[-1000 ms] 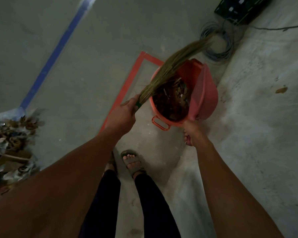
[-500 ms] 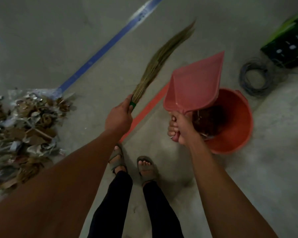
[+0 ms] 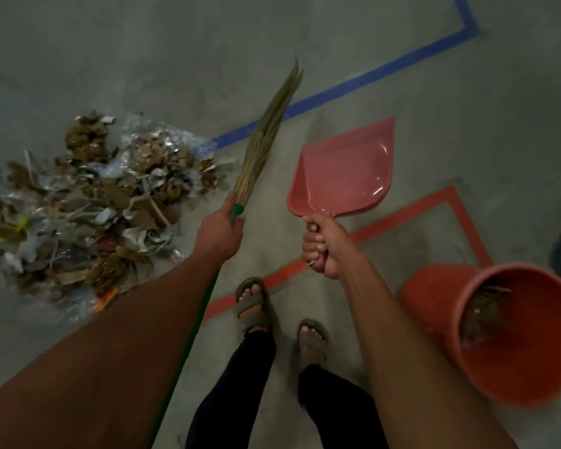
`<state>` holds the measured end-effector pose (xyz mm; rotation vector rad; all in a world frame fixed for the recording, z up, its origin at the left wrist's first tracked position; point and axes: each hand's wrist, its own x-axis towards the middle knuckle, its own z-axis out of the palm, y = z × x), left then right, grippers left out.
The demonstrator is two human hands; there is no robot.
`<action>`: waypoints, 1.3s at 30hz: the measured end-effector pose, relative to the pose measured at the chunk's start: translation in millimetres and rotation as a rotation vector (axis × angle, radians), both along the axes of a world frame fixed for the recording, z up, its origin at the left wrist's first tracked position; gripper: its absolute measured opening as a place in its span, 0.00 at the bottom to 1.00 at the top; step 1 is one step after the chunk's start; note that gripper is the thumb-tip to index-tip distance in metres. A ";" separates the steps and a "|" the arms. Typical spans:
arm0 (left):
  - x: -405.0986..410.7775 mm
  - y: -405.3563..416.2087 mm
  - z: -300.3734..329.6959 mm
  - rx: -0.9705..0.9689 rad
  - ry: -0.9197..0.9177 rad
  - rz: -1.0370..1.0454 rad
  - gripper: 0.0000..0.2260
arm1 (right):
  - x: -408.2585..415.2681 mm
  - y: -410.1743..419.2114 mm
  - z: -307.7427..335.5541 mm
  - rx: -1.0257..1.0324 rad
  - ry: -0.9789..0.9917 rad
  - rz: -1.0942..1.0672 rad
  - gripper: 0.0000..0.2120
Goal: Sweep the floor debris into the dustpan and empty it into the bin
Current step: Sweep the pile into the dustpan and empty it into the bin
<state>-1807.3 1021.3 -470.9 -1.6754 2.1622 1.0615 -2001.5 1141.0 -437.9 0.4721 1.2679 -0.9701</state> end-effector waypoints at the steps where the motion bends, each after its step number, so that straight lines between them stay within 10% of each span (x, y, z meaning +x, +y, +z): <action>1: 8.5 -5.4 -5.1 0.005 -0.004 0.017 0.29 | 6.2 -11.4 -4.0 0.004 -0.009 0.018 0.17; 26: -29.5 -76.3 -236.9 0.145 -0.019 0.501 0.27 | -8.9 -164.4 -214.1 0.094 -0.062 0.507 0.17; 39: 65.2 -45.7 -203.0 0.060 -0.178 0.704 0.28 | 37.8 -159.4 -212.5 0.202 -0.245 0.674 0.17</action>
